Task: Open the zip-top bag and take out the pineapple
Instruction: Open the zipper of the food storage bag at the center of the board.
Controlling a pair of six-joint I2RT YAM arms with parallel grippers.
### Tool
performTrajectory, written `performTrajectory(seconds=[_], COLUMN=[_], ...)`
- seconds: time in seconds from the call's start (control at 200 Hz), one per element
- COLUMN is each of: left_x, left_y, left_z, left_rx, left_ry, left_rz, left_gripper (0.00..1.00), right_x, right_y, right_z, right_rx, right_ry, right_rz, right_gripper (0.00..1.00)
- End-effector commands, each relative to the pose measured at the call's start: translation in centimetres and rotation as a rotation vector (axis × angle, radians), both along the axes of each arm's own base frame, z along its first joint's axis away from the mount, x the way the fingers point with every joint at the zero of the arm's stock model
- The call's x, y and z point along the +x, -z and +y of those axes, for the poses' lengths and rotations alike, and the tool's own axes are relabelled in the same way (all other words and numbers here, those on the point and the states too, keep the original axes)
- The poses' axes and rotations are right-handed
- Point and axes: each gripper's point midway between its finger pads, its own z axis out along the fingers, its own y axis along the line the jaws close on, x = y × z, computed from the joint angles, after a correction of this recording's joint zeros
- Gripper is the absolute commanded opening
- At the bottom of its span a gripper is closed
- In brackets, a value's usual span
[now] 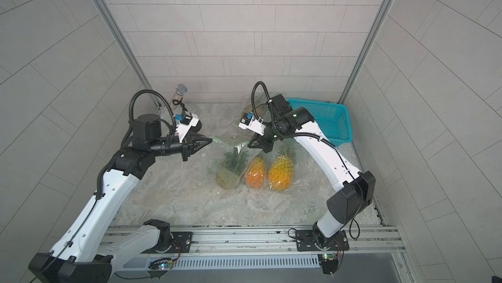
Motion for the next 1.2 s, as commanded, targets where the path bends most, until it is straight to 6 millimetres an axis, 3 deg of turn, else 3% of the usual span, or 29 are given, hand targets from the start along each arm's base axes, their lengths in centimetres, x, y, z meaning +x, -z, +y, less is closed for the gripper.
performTrajectory(seconds=[0.0,0.19,0.25,0.34,0.515,0.896,1.191], left_x=[0.1,-0.8,0.1,3.1,4.9,0.5,-1.7], left_y=[-1.6,-1.5,-1.5,-1.4,-1.2,-0.5,-0.3], left_z=[-0.3,-1.1,-0.7,1.1,3.8,-0.4,-2.0], left_rx=[0.008,-0.005,0.0,0.004,0.016,-0.013,-0.039], left_ry=[0.034,0.086,0.022,-0.207,-0.421,-0.075,0.081], left_rz=[-0.102,-0.11,-0.107,-0.1,-0.132,-0.102,-0.069], left_gripper=[0.0,0.0,0.0,0.0,0.0,0.0,0.0], right_x=[-2.8,-3.1,-2.6,-2.5,-3.5,-3.3,-3.0], right_y=[-3.2,-2.5,-1.8,-1.1,-0.6,-2.1,-2.5], right_z=[0.3,0.8,0.6,0.6,1.4,3.2,4.0], right_rx=[0.083,0.084,0.067,0.055,0.068,0.159,0.172], right_ry=[-0.045,-0.029,0.007,0.03,0.008,0.014,0.01], right_rz=[-0.048,-0.012,0.002,0.022,0.061,0.064,0.066], right_gripper=[0.0,0.0,0.0,0.0,0.0,0.0,0.0])
